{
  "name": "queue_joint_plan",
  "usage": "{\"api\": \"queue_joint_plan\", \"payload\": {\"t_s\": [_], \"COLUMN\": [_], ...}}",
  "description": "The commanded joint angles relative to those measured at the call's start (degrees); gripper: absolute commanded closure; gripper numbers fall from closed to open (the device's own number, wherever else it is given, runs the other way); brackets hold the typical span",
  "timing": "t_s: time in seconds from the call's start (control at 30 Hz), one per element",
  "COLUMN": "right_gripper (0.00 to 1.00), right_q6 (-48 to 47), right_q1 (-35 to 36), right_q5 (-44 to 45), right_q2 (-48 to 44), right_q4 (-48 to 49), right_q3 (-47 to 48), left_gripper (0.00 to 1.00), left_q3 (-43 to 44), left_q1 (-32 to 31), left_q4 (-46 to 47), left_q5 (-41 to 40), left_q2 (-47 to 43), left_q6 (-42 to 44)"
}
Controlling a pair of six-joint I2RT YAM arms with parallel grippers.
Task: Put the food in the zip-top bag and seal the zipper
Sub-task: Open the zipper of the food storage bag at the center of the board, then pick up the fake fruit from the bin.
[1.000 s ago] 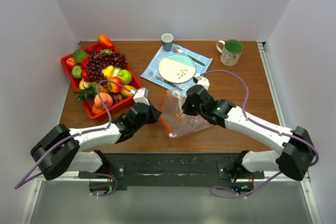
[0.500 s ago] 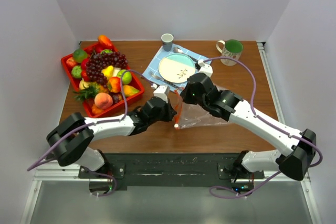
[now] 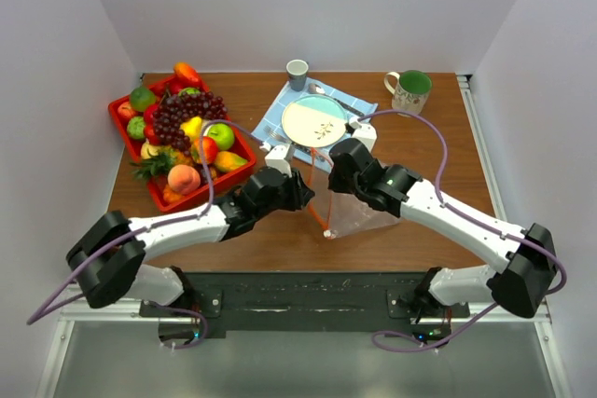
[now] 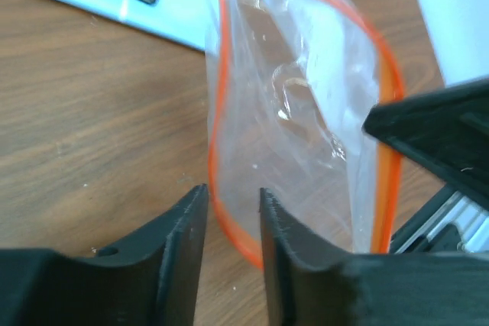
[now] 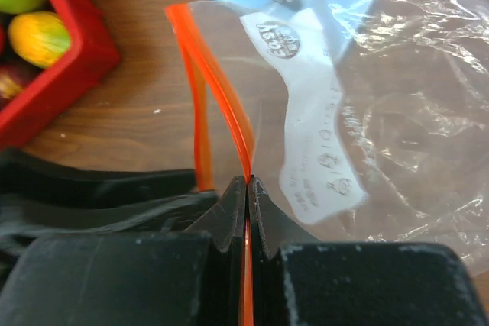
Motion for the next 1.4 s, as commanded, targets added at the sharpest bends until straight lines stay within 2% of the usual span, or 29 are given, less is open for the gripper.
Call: {"api": "queue_joint_plan", "payload": {"t_s": [0.0,0.07,0.1,0.17,0.27,0.37,0.4,0.43,0.5,0.7,0.83,1.13,1.37], "right_gripper": [1.0,1.0,1.0,1.0,1.0,1.0,1.0,1.0,1.0,1.0,1.0,1.0,1.0], "right_q6": [0.4,0.3,0.2,0.3,0.8,1.0,1.0,1.1,1.0,1.3,1.5,0.5,-0.2], "right_q1": [-0.7,-1.3,-1.7,-2.8,-4.1,-4.4,-4.4,-4.5,-4.5,-4.6,-4.6,-4.6,-4.7], "right_q5": [0.2,-0.9,-2.4,-4.3,-7.8,-10.1,-10.4,-11.0,-11.5,-13.3,-14.5,-15.3,-17.2], "right_q2": [0.1,0.1,0.2,0.5,1.3,2.2,2.5,2.8,3.2,4.6,5.0,4.5,5.1], "right_q4": [5.1,7.2,7.9,10.7,13.9,16.2,16.6,17.2,17.6,18.4,18.9,18.9,18.7], "right_q3": [-1.2,-1.8,-2.5,-3.3,-4.7,-5.2,-5.2,-5.2,-5.2,-5.0,-5.4,-6.3,-5.4], "left_gripper": [0.57,0.53,0.48,0.46,0.42,0.38,0.34,0.3,0.23,0.14,0.14,0.14,0.1], "left_q3": [1.8,2.3,2.5,3.2,5.9,10.2,11.4,12.6,16.1,19.5,17.7,13.6,8.4], "left_q1": [2.5,3.6,3.9,5.1,6.5,7.5,7.9,8.5,11.3,22.7,29.6,40.1,42.1], "left_q4": [-5.5,-8.2,-10.6,-12.4,-20.9,-33.2,-40.1,-43.0,-50.5,-63.2,-59.7,-50.1,-41.2], "left_q5": [-3.6,-5.3,-6.8,-8.4,-14.3,-24.6,-29.8,-32.0,-36.1,-40.3,-39.1,-31.9,-25.5], "left_q2": [-4.6,-7.3,-8.5,-12.3,-16.9,-19.8,-20.2,-20.8,-20.8,-17.9,-18.1,-16.2,-15.2], "left_q6": [-2.1,-2.7,-2.9,-3.0,-3.7,-7.8,-9.1,-10.0,-11.8,-14.9,-10.8,-2.8,0.5]}}
